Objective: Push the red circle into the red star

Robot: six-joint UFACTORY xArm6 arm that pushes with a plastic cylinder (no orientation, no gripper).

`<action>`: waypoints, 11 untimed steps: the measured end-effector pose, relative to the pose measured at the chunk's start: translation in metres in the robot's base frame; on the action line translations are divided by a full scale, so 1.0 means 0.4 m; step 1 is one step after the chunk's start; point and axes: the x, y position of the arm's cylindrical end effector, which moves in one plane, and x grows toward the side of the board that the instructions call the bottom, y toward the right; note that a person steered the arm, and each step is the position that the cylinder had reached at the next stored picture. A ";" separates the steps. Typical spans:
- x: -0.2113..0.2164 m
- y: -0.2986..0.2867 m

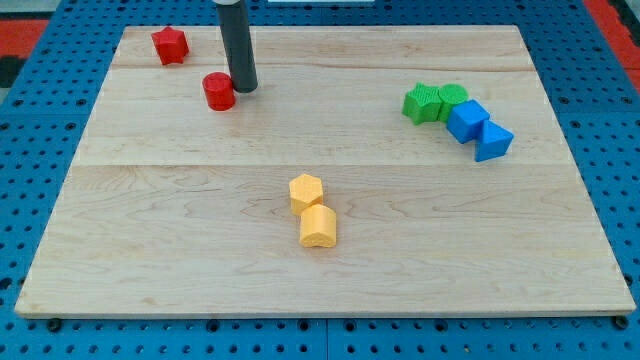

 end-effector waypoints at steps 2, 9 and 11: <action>-0.052 -0.129; 0.027 0.062; 0.382 0.459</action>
